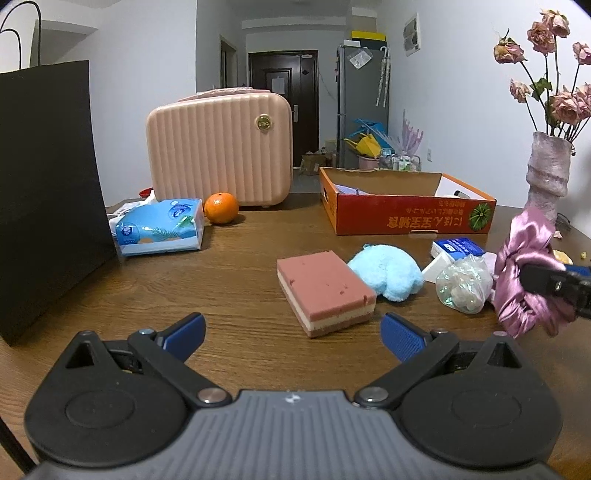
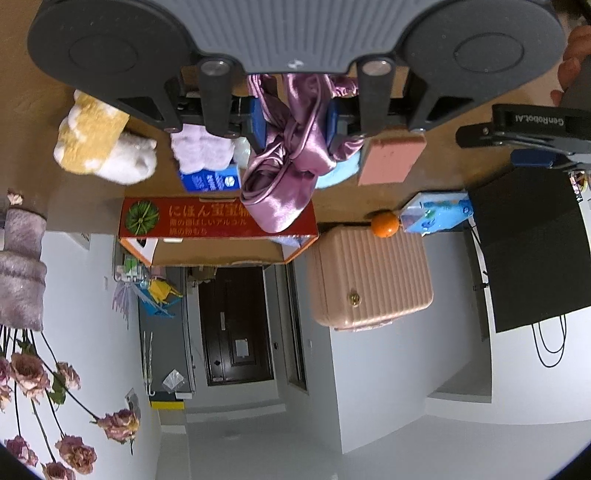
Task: Organize soft objects
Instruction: 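Carry the pink satin scrunchie in the right tool toward the box while the left tool grasps the pink sponge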
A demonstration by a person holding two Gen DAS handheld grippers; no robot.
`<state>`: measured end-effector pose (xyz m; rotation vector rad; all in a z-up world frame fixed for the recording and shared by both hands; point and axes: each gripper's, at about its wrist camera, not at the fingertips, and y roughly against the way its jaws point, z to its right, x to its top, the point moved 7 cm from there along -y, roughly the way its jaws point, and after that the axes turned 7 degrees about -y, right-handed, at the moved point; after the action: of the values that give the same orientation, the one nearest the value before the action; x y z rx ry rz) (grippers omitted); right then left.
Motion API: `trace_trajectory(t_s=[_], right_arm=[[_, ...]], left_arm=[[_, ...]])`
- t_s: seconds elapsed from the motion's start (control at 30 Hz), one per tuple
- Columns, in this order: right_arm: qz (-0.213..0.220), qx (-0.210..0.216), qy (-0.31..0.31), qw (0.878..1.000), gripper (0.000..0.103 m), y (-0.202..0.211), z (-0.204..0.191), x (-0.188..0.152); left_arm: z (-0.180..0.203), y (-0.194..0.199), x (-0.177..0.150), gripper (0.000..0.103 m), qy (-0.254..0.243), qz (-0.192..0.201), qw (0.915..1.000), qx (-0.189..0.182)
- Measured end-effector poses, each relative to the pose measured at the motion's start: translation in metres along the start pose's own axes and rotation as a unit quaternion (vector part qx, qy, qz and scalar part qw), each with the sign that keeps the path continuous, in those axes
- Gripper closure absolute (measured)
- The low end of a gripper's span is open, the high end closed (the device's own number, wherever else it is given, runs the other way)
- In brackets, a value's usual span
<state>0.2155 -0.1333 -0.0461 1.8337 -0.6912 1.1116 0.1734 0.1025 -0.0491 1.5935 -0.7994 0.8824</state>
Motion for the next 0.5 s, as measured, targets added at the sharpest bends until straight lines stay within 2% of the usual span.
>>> trace_trajectory(t_s=[0.3,0.5], right_arm=[[0.028,-0.005,0.024,0.999,0.072,-0.003,0.008,0.025],[0.042,-0.008,0.015,0.999,0.072,-0.009,0.023,0.034]], left_arm=[[-0.001,-0.007,0.008,0.000,0.001,-0.001,0.9998,0.019],[0.002,-0.024,0.010,0.000,0.001,-0.017,0.9991,0.039]])
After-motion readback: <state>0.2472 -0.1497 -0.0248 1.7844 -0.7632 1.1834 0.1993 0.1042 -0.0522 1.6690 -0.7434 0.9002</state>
